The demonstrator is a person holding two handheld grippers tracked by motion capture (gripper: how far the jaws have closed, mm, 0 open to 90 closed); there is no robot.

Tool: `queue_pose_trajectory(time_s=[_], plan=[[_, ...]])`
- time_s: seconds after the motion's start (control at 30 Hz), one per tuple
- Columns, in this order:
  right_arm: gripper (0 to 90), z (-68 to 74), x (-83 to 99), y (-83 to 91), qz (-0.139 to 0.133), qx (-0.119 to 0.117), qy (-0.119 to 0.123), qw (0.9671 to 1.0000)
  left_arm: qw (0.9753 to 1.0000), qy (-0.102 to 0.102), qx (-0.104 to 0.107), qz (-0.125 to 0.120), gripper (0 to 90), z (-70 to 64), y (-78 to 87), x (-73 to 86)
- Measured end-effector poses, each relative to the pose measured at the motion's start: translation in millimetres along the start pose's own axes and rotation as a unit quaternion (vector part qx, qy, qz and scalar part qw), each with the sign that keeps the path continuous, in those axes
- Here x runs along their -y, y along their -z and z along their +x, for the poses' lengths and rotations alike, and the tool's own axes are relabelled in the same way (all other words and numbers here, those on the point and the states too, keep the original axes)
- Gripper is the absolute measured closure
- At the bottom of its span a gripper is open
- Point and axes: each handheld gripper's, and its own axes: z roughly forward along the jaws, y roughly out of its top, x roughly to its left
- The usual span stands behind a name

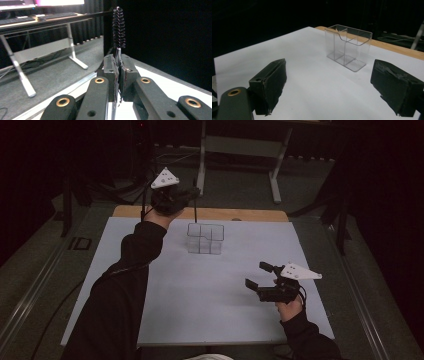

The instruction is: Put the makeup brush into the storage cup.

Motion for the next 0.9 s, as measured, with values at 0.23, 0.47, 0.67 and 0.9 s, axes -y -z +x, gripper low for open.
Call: queue_pose_trajectory(time_s=[0.23, 0.47, 0.67, 0.9], plan=[[13.2, -0.2, 1.5, -1.6, 0.006, -0.002, 0.002, 1.0, 0.9998, 0.003, -0.016, 0.01, 86.2, 5.8, -8.6, 11.1], [13.2, 1.5, 2.0, -2.8, 0.008, -0.003, 0.005, 1.0, 0.9996, 0.014, -0.023, 0.006, 86.1, 12.4, -12.0, 17.9], [13.2, 1.8, 2.2, -2.7, 0.009, -0.005, 0.004, 0.9999, 0.9991, 0.02, -0.036, 0.013, 86.0, 16.7, -15.5, 25.2], [13.2, 1.4, 2.5, -2.9, 0.011, -0.007, 0.003, 0.9999, 0.9985, 0.031, -0.043, 0.012, 85.9, 21.2, -20.6, 32.2]])
